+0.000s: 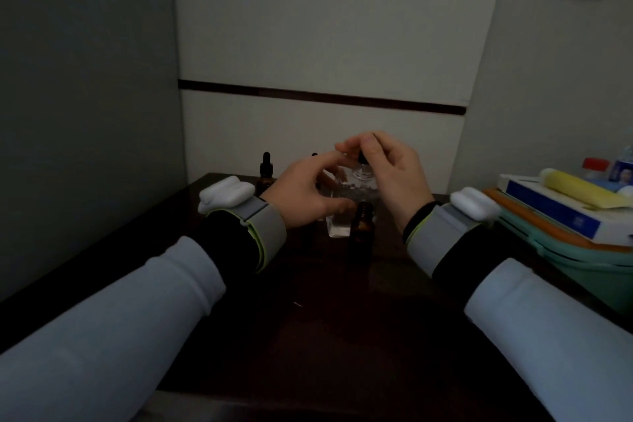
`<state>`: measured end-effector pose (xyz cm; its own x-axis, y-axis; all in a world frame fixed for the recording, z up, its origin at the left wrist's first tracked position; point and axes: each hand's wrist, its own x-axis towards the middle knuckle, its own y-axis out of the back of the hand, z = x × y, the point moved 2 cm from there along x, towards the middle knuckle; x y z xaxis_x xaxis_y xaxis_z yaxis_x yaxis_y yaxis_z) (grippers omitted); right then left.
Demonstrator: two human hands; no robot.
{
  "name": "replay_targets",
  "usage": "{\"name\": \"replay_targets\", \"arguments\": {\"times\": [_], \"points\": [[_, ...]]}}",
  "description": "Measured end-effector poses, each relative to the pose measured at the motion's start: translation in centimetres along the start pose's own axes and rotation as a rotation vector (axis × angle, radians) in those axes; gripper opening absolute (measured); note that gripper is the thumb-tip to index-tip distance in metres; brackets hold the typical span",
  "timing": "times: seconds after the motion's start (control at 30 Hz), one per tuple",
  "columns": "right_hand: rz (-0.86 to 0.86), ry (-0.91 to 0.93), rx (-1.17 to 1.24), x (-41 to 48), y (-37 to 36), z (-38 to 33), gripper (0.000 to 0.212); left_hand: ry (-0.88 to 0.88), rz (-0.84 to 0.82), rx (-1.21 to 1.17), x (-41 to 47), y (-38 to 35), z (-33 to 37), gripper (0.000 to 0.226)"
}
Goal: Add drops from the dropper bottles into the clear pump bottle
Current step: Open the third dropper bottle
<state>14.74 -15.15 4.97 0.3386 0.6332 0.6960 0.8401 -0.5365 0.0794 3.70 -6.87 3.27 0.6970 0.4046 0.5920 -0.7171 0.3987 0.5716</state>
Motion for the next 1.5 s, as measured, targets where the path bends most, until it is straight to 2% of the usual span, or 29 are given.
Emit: {"name": "replay_targets", "arguments": {"times": [0.67, 0.8, 0.97, 1.07, 1.17, 1.27, 1.33, 1.4, 1.5], "points": [[-0.016, -0.010, -0.022, 0.0, 0.0, -0.3, 0.027, -0.004, -0.007, -0.016, -0.2, 0.1, 0.4, 0.047], [-0.009, -0.030, 0.042, -0.1, 0.0, -0.3, 0.024, 0.002, -0.005, 0.001, -0.2, 0.1, 0.4, 0.046], [-0.026, 0.007, -0.050, 0.1, 0.0, -0.2, 0.026, 0.007, -0.009, 0.004, -0.2, 0.1, 0.5, 0.047], [0.131, 0.127, -0.043, 0.9, 0.3, -1.5, 0.027, 0.038, -0.029, 0.037, -0.1, -0.1, 0.2, 0.048], [0.298, 0.190, 0.077, 1.8, 1.0, -3.2, 0.028, 0.087, -0.044, 0.048, 0.2, -0.2, -0.4, 0.053], [0.285, 0.121, 0.199, 1.8, 1.3, -3.2, 0.030, 0.142, -0.066, 0.028, 0.6, -0.5, -1.4, 0.058], [0.251, 0.052, 0.184, 1.4, 1.0, -2.5, 0.032, 0.171, -0.080, 0.040, 0.5, -0.6, -1.6, 0.061], [0.219, -0.010, 0.170, 1.1, 0.7, -1.9, 0.031, 0.140, -0.034, 0.105, 0.4, -0.6, -1.3, 0.061], [0.184, -0.074, 0.210, 1.0, 0.6, -1.8, 0.029, 0.002, 0.163, 0.177, 0.1, 0.1, 0.3, 0.048]]}}
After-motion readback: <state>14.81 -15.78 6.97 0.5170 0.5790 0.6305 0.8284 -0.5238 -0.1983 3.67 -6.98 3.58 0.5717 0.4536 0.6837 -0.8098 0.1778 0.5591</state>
